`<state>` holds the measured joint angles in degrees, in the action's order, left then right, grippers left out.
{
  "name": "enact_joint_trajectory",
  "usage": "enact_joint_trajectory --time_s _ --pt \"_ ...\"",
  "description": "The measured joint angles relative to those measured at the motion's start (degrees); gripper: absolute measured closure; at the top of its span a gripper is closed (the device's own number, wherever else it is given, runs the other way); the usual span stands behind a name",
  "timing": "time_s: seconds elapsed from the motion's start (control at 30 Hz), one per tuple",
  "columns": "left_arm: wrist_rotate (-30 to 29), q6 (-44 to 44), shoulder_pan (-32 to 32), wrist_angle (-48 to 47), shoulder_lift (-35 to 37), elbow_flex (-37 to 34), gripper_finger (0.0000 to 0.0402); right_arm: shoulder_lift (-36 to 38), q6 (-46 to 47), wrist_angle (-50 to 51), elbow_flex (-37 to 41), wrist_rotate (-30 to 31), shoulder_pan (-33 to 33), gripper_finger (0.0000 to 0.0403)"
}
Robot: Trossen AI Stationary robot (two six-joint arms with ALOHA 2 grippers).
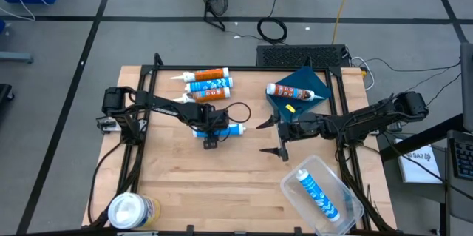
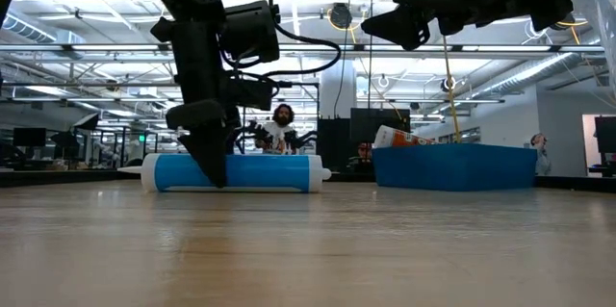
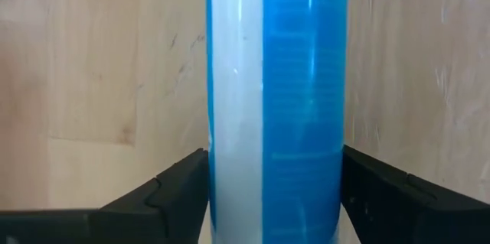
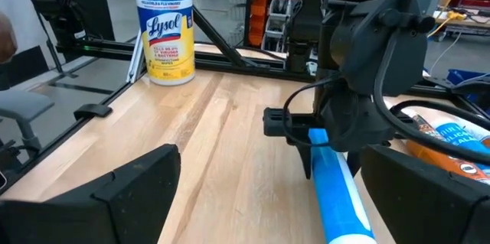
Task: Pick & place silicon tubes, Sealant and Lysol wipes
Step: Put the bottom blue sealant into the transparent bin
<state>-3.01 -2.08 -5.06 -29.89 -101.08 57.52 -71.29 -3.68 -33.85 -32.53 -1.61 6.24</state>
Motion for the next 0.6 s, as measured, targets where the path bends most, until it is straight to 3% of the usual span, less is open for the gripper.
enact_joint_trajectory --time_s 0.2,0.6 --pt "-0.11 -2.37 0.0 -0.01 0.04 0.02 0.0182 0.0 -0.02 0.07 0.0 0.0 0.02 0.0026" --pt "-1.17 -2.05 0.04 -0.31 0.04 0.02 0.0173 0.0 -0.02 0.04 0.0 0.0 0.0 0.0026"
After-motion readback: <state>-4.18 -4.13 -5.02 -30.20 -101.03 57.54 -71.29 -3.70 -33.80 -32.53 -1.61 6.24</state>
